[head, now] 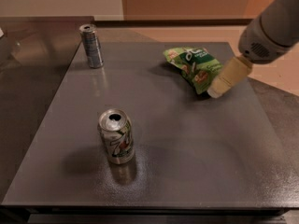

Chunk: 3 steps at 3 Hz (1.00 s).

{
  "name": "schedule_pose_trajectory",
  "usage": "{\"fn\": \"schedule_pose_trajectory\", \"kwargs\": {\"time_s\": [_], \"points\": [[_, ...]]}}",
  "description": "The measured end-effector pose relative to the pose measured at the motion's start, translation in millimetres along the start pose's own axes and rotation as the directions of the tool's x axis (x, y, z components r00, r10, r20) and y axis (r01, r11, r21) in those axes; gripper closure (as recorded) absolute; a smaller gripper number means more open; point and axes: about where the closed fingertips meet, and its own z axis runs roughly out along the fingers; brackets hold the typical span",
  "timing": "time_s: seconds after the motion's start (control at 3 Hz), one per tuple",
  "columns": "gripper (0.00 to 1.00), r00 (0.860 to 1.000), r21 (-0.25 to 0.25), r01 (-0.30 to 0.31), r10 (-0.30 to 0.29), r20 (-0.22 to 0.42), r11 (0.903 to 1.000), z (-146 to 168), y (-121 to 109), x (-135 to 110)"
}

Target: Move green rice chip bag near 7up can

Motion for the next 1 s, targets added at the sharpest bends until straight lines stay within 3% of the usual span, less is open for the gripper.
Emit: {"fn": "schedule_pose_trajectory", "kwargs": {"time_s": [0.33, 0.67, 1.0], "points": [[0.0, 0.996, -0.019, -0.085, 0.085, -0.005, 0.9962, 25.4, -17.0, -7.9], [0.0, 0.986, -0.056, -0.165, 0.164, -0.014, 0.9847, 60.2, -30.7, -16.8], [0.0, 0.979, -0.076, -0.205, 0.203, -0.034, 0.9758, 80.7, -34.5, -21.2]]}}
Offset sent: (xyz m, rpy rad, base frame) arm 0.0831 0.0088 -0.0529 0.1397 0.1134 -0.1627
